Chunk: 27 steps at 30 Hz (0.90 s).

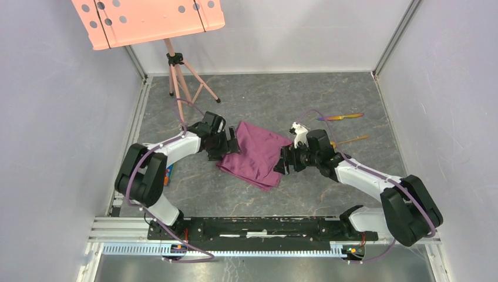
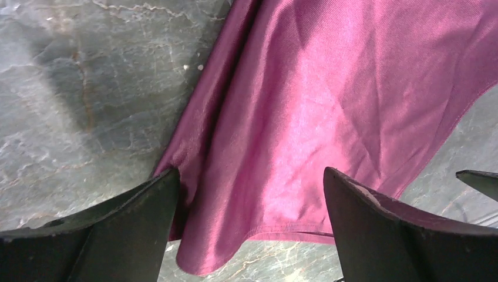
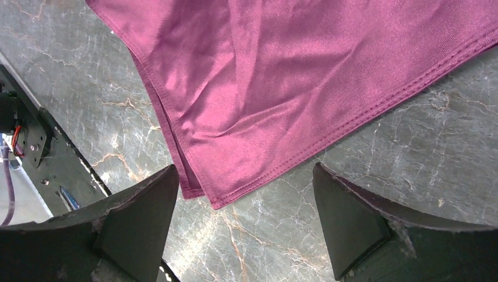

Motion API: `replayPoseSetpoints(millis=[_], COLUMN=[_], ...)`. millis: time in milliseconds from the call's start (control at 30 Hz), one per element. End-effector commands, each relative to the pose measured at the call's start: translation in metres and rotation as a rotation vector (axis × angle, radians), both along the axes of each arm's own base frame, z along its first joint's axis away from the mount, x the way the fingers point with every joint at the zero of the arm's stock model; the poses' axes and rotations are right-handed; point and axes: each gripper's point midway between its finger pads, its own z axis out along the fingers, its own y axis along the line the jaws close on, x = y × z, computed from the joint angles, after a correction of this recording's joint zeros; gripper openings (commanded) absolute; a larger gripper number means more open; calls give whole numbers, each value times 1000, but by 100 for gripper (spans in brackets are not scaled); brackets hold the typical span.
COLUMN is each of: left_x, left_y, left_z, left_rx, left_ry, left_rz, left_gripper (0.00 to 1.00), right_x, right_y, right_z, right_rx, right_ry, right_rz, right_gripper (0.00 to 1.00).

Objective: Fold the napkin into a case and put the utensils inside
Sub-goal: Rotate the square-folded napkin at the center of the board.

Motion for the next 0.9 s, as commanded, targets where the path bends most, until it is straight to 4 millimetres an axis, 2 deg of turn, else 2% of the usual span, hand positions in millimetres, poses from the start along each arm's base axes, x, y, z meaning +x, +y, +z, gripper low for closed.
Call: replayPoseSetpoints(millis=[0, 100, 267, 333, 467, 500, 567, 700, 867], left_x=[-18, -43, -91, -99, -102, -103, -108, -116, -114], left_y=[-5, -20, -67, -64, -28, -24, -28, -56, -54], left_z=[-4, -4, 12, 20, 34, 37, 44, 57, 53], left_rx=[-65, -149, -302, -290, -146, -136, -165, -330, -289], left_ry=[-25, -3, 12, -2, -76, -84, -74, -28, -33], left_rz=[-28, -41, -100, -102, -59, -58, -74, -107, -109], left_gripper=[97, 93, 92, 93, 97, 96, 90, 74, 66], right_x=[2, 2, 2, 1, -1, 0, 3, 2, -2], right_y=[-4, -14, -31, -40, -54, -59, -68, -72, -72], right_z=[9, 1, -14, -19, -20, -19, -16, -14, -24], right_rx=[13, -16, -79, -119, -171, -182, -189, -139, -84], right_ry=[-50, -49, -18, -12, -9, -8, -14, -3, 45], right_rz=[-15, -26, -50, -69, -114, -135, -171, -180, -182], right_gripper=[90, 90, 90, 90, 91, 91, 90, 87, 72])
